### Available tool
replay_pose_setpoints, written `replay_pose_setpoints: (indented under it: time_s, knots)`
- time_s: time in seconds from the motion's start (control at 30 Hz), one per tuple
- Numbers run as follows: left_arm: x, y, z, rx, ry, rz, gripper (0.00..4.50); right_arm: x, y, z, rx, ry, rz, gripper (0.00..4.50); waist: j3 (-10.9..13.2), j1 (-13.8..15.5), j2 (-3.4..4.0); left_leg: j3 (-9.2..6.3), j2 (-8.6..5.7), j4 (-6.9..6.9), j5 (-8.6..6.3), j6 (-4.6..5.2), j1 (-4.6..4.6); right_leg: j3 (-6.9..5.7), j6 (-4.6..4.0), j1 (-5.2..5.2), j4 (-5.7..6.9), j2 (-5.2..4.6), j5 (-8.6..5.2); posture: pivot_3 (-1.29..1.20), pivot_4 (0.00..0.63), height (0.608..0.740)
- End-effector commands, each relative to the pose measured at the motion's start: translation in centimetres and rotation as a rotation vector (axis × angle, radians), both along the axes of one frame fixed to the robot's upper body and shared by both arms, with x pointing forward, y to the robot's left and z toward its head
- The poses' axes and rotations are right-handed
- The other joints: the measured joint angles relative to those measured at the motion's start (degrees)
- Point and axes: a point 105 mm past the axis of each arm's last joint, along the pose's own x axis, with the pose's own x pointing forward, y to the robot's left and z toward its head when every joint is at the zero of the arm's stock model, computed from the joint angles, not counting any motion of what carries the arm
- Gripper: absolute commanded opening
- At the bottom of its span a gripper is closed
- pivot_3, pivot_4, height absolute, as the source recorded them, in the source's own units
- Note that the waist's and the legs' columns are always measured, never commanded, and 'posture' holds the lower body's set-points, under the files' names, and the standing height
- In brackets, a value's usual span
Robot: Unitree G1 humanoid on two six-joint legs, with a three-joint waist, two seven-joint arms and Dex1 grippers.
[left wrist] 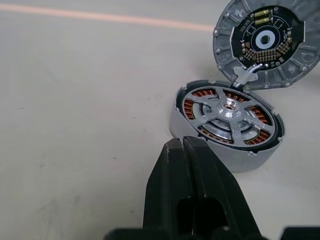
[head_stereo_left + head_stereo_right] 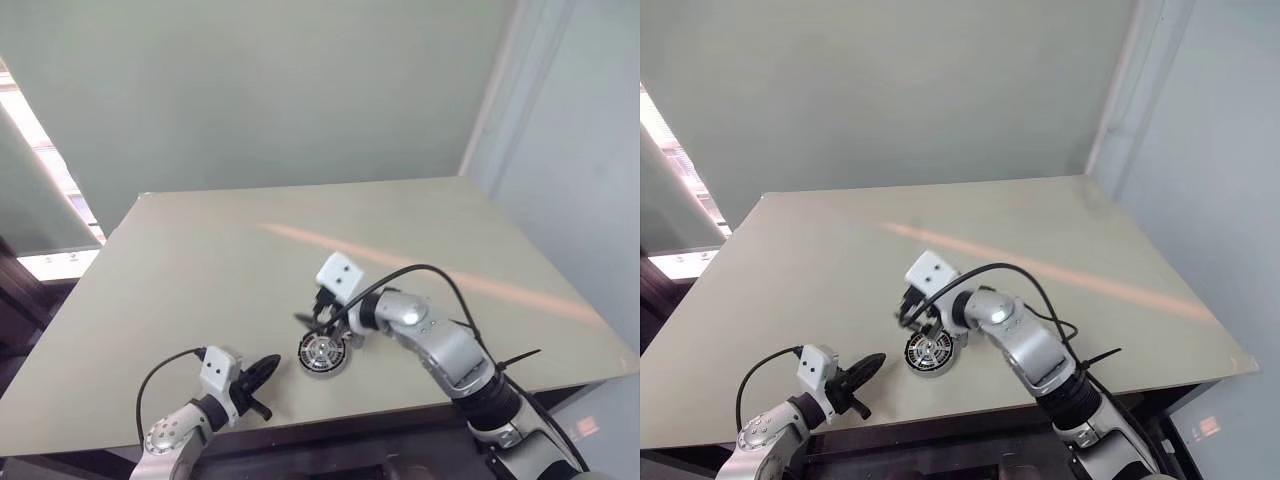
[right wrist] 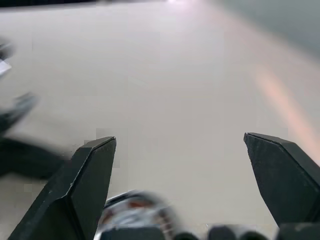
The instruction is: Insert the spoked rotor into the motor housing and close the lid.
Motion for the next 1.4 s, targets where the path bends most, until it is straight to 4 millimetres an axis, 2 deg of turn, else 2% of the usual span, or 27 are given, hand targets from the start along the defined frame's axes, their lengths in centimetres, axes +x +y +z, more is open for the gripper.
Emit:
replay_pose_setpoints:
  time_s: [0.03,0.2,0.33,0.4,0.47,0.53,0.63,0.83,0.97,1.1,1.23,1.4]
  knots:
    - [0.2,0.0,1.5,-0.014,-0.064,-0.002,0.00,2.4,-3.2,4.8,0.049,-0.195,-0.158,4.48,0.00,0.00,0.00,0.01,0.00,0.00,0.00,0.00,-0.01,0.01,0.00,0.00,0.00,0.00,0.00,0.00,0.000,0.740]
    - [0.1,-0.2,1.4,-0.021,-0.060,-0.005,0.00,4.8,-8.0,4.9,-0.128,-0.281,-0.336,4.48,0.00,0.07,0.00,0.03,-0.03,0.02,0.00,0.00,-0.01,0.03,-0.01,0.01,-0.01,-0.03,0.00,0.00,0.000,0.740]
    - [0.2,-0.2,1.5,-0.019,-0.061,-0.003,0.00,5.5,-11.1,2.2,-0.322,-0.254,-0.385,4.48,0.00,0.07,0.00,0.05,-0.03,0.00,0.00,0.01,-0.01,0.04,-0.01,0.00,-0.01,-0.02,-0.01,0.00,0.000,0.740]
    - [0.4,0.0,1.6,-0.012,-0.066,-0.001,0.00,4.9,-11.6,-0.1,-0.398,-0.191,-0.340,4.48,0.00,0.08,-0.01,0.06,-0.03,-0.01,0.00,0.01,-0.01,0.06,-0.01,0.01,-0.02,-0.02,-0.01,0.00,0.000,0.740]
    - [0.6,0.1,1.6,-0.007,-0.067,-0.001,0.00,3.9,-11.1,-2.3,-0.421,-0.117,-0.259,4.48,0.00,0.07,-0.02,0.07,-0.03,-0.02,0.00,0.02,0.00,0.06,-0.01,0.01,-0.03,-0.02,-0.01,0.00,0.000,0.740]
    - [0.6,0.1,1.7,-0.006,-0.069,-0.002,0.00,3.1,-10.2,-3.6,-0.404,-0.073,-0.199,4.48,0.01,-0.06,-0.01,0.09,-0.02,-0.01,0.00,0.02,0.01,0.09,-0.01,0.00,-0.02,0.00,-0.01,0.00,0.000,0.740]
    - [0.8,0.1,1.8,-0.003,-0.073,-0.005,0.00,1.4,-7.7,-4.8,-0.287,0.020,-0.106,4.48,0.02,-0.15,-0.01,0.11,-0.01,0.01,0.00,0.03,0.02,0.12,-0.01,0.00,0.01,0.02,-0.01,0.00,0.000,0.740]
    - [0.9,0.2,1.9,0.001,-0.077,-0.009,0.00,0.0,-4.0,-5.2,-0.119,0.127,-0.022,4.48,0.02,0.02,-0.02,0.08,0.00,0.05,0.01,0.02,0.03,0.10,-0.01,0.05,0.01,0.03,0.00,0.00,0.000,0.740]
    - [0.7,0.3,2.0,0.005,-0.078,-0.005,0.00,-0.2,-2.1,-6.1,-0.088,0.178,0.010,4.48,0.02,0.03,-0.03,0.07,0.00,0.04,0.00,0.02,0.04,0.10,0.00,0.06,0.02,0.03,0.00,0.00,0.000,0.740]
    - [0.6,0.3,2.0,0.005,-0.081,0.000,0.00,-0.2,-1.0,-7.3,-0.099,0.207,0.040,4.48,0.02,0.01,-0.02,0.07,0.00,0.04,0.00,0.02,0.04,0.09,-0.01,0.06,0.02,0.03,0.00,0.00,0.000,0.740]
    - [0.4,0.3,2.0,0.004,-0.080,0.001,0.00,0.0,-0.7,-8.0,-0.100,0.219,0.055,4.48,0.02,0.01,-0.02,0.06,0.00,0.02,0.00,0.02,0.05,0.09,-0.01,0.06,0.03,0.03,0.00,0.00,0.000,0.740]
    - [0.2,0.0,1.8,0.000,-0.073,-0.001,0.00,-0.1,-0.8,-7.9,-0.019,0.266,0.121,4.48,0.02,0.01,-0.02,0.07,0.00,0.03,0.00,0.02,0.05,0.10,-0.01,0.07,0.03,0.02,0.00,0.00,0.000,0.740]
